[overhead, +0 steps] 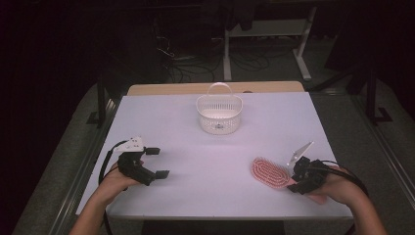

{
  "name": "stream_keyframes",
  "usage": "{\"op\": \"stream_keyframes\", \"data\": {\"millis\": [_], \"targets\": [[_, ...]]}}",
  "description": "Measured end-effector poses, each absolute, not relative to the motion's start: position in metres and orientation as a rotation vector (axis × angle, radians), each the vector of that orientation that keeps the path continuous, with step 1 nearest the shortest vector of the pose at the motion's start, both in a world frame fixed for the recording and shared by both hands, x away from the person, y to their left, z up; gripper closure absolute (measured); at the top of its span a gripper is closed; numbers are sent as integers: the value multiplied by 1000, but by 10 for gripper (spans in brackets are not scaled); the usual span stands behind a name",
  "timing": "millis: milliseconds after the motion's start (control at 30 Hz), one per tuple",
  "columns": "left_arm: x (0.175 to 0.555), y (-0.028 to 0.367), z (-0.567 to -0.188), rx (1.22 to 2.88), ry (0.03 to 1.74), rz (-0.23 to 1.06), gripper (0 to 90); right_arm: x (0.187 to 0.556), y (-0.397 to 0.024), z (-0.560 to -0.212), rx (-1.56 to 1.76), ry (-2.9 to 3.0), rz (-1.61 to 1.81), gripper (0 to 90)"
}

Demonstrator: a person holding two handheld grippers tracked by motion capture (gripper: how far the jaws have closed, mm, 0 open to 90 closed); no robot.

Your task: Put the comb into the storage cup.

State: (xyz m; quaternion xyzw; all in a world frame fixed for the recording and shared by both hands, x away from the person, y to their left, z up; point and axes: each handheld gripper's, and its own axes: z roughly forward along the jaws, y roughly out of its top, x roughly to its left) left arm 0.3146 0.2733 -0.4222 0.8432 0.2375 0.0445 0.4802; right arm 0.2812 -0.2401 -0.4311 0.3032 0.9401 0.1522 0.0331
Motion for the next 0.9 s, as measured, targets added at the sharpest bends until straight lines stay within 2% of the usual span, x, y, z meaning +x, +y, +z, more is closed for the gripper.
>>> {"op": "stream_keyframes", "data": {"millis": [400,900], "targets": [[314,274,-422,2056,582,108,5,285,-235,-437,912,2916,410,635],[315,273,-423,2064,578,108,5,286,-232,-438,923,2917,369,672]]}}
